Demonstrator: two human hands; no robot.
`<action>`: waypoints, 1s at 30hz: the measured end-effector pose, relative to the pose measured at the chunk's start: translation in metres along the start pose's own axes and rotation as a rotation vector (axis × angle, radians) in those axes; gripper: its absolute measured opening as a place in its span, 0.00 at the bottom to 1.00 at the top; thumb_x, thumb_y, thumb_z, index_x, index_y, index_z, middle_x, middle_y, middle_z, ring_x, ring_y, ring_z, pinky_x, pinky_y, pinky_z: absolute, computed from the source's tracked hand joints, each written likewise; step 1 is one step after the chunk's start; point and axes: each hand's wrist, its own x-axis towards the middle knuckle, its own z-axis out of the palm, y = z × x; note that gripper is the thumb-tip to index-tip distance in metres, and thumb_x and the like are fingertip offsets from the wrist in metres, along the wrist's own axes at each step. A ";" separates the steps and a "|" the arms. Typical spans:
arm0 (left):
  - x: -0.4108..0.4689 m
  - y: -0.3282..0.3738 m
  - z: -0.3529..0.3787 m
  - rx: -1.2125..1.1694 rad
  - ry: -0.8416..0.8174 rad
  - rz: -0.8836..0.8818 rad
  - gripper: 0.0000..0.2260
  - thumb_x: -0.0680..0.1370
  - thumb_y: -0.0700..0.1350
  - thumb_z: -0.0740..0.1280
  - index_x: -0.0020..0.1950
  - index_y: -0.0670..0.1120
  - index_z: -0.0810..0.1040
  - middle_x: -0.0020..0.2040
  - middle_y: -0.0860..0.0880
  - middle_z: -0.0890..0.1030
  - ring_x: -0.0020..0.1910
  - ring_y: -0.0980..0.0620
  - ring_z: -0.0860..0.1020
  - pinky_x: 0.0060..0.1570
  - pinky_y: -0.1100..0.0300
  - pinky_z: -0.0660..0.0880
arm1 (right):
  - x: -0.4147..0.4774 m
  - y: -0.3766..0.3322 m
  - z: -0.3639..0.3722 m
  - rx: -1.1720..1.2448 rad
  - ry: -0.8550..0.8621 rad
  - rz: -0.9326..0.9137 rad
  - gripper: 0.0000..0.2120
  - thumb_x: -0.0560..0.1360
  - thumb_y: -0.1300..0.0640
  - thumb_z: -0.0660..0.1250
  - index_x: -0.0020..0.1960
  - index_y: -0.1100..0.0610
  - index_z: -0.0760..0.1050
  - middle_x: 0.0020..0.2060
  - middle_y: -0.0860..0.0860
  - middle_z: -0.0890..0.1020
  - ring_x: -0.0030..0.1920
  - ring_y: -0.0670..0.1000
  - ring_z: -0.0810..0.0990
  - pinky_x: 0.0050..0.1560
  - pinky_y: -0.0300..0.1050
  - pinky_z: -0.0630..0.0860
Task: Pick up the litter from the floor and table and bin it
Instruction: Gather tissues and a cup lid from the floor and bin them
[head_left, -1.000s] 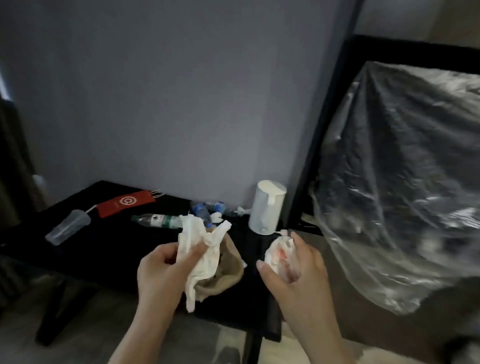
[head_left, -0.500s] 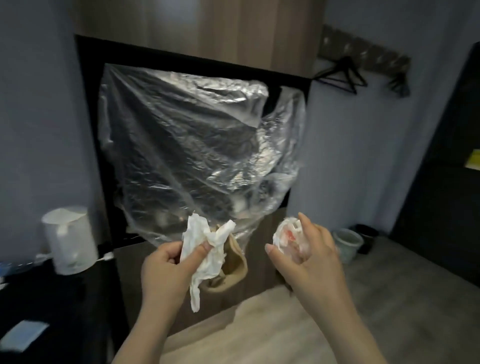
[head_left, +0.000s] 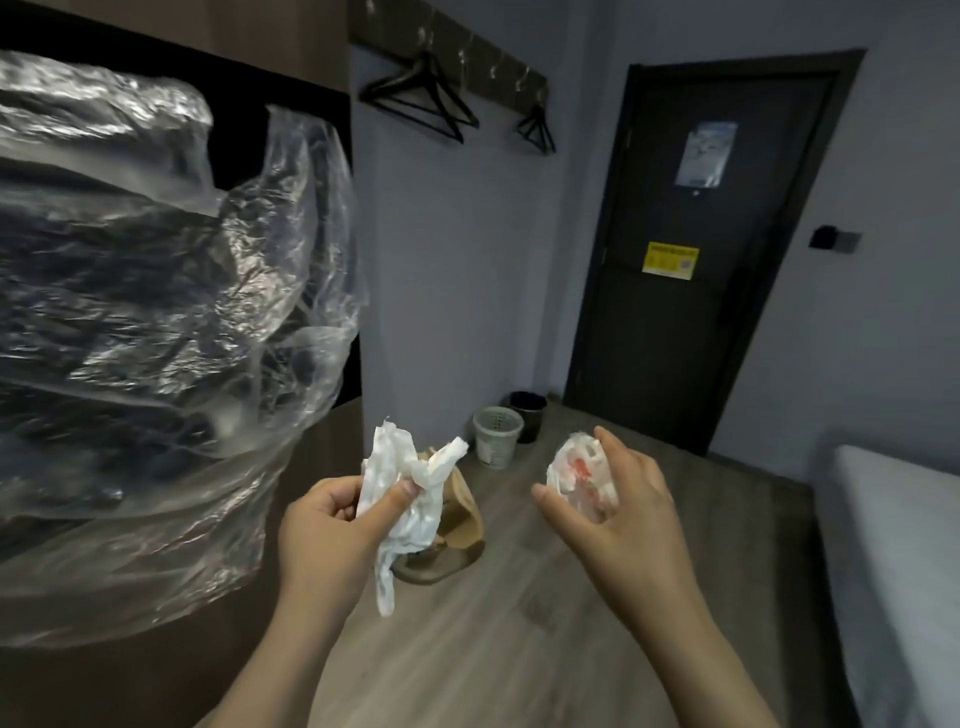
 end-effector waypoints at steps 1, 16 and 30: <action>0.012 -0.007 0.009 -0.018 -0.023 -0.015 0.16 0.60 0.56 0.79 0.38 0.46 0.84 0.39 0.44 0.83 0.35 0.49 0.81 0.34 0.55 0.76 | 0.009 0.006 0.004 -0.008 0.010 0.014 0.40 0.65 0.34 0.68 0.74 0.42 0.60 0.59 0.35 0.63 0.64 0.45 0.67 0.56 0.41 0.68; 0.254 -0.081 0.096 -0.056 -0.273 -0.080 0.10 0.71 0.48 0.74 0.34 0.45 0.82 0.29 0.42 0.80 0.29 0.51 0.75 0.32 0.57 0.70 | 0.194 0.066 0.119 -0.109 0.091 0.204 0.42 0.64 0.34 0.68 0.74 0.42 0.58 0.58 0.35 0.62 0.65 0.44 0.67 0.57 0.41 0.69; 0.423 -0.166 0.264 0.060 -0.291 -0.146 0.14 0.69 0.52 0.75 0.32 0.43 0.81 0.26 0.49 0.78 0.24 0.58 0.73 0.24 0.66 0.66 | 0.394 0.217 0.154 -0.106 0.091 0.289 0.42 0.64 0.34 0.69 0.74 0.43 0.60 0.60 0.38 0.65 0.65 0.48 0.69 0.62 0.50 0.73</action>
